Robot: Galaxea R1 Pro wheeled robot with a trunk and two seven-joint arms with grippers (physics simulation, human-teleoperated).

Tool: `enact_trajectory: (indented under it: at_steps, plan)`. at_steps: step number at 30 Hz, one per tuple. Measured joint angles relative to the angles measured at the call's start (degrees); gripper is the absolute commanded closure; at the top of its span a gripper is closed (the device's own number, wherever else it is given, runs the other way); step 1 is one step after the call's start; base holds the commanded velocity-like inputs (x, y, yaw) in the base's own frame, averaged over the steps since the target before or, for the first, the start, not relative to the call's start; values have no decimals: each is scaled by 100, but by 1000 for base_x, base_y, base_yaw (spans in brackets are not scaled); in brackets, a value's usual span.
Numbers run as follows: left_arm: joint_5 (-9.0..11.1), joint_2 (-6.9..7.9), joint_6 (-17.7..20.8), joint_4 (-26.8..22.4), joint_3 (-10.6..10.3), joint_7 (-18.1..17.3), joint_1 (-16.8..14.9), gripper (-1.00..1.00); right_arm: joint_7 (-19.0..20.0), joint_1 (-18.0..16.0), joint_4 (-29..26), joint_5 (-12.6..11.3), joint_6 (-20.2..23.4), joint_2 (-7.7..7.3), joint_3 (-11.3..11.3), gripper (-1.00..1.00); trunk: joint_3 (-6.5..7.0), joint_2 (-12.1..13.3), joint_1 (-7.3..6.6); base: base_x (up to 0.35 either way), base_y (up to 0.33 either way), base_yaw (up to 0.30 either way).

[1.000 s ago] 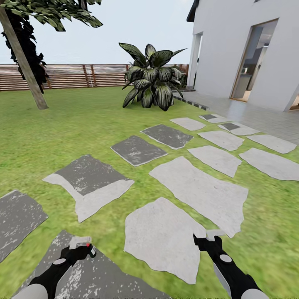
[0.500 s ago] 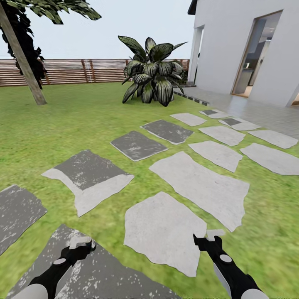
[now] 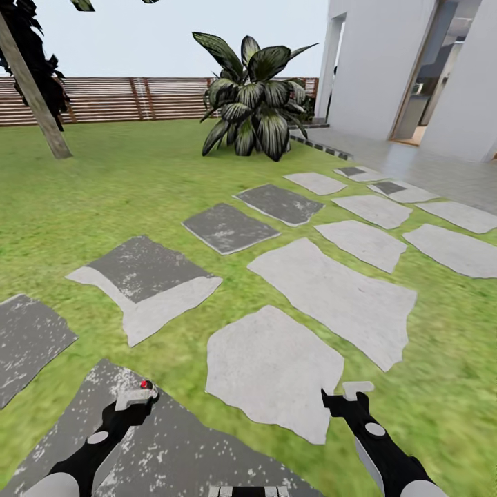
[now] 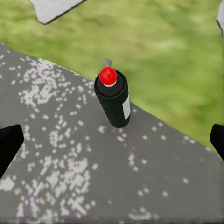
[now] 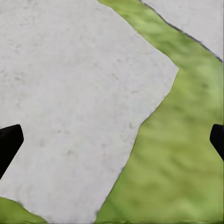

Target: In the garden, pick up the pesticide atomizer on the floor and spray pesticide onto both trees until each tree trunk is fully covered.

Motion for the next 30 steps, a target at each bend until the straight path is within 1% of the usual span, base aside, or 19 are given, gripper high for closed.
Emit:
enact_trajectory:
  at_steps: [30]
  plan:
    - [3,0,-3,1,18,0,-9,-100,0,-1,-54,-1,-9,0,1,-100,-940,-40,77,0,0,0]
